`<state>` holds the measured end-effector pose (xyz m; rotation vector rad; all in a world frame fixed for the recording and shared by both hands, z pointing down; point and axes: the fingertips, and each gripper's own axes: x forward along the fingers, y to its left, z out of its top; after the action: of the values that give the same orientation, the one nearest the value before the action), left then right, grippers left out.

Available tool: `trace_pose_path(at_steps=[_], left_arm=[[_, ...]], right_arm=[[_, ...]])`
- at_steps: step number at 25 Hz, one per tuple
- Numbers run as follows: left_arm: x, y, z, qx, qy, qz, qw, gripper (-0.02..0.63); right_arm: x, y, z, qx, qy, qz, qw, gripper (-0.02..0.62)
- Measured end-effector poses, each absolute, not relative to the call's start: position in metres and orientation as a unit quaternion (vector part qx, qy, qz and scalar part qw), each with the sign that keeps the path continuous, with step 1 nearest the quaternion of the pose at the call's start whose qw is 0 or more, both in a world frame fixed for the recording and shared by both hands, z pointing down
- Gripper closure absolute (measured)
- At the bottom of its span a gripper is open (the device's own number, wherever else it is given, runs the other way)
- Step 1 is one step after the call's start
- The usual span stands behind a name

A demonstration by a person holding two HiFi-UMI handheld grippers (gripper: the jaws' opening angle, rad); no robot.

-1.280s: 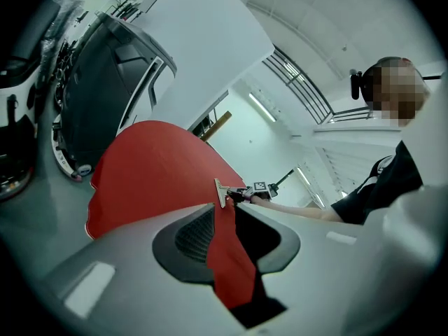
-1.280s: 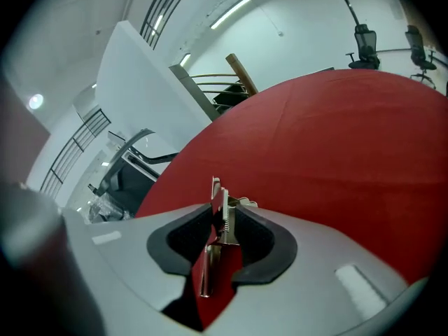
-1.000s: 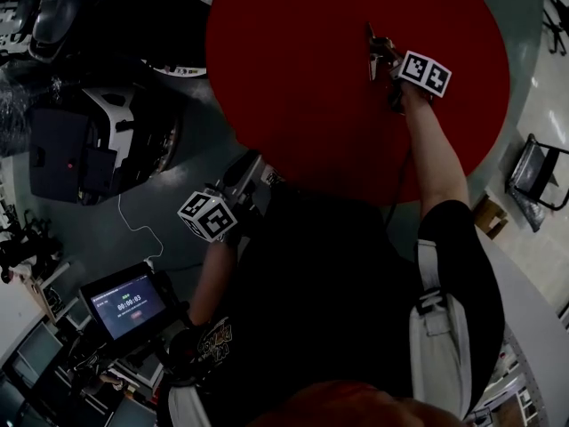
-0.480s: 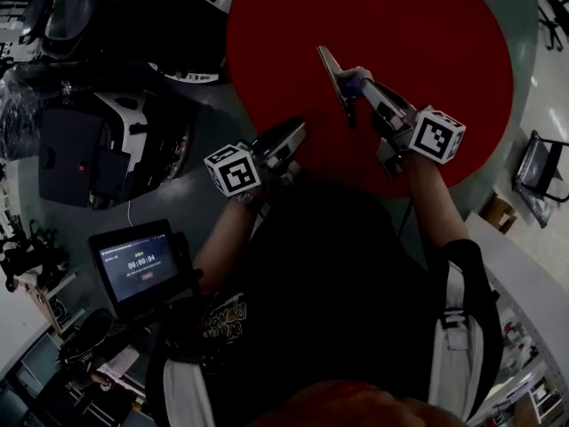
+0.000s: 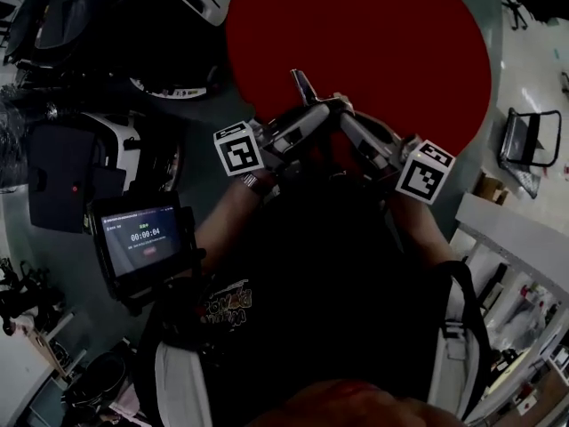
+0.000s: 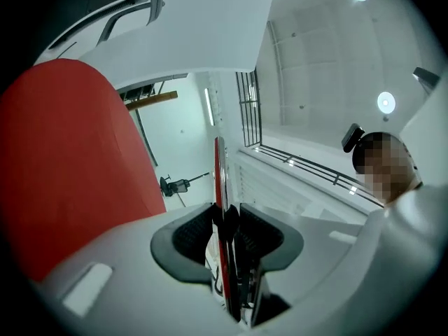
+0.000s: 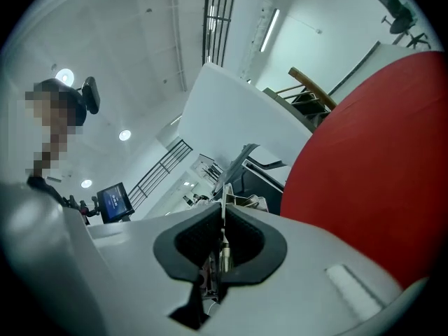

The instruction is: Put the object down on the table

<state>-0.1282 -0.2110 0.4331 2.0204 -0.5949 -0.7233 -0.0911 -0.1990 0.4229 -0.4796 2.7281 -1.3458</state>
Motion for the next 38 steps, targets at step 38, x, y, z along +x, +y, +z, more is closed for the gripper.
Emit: trace_pose_path(at_steps=[38], left_arm=[[0.034, -0.026, 0.350, 0.861, 0.038, -0.282, 0.421, 0.471]], right_arm=[[0.070, -0.020, 0.369, -0.185, 0.879, -0.417, 0.140, 0.591]])
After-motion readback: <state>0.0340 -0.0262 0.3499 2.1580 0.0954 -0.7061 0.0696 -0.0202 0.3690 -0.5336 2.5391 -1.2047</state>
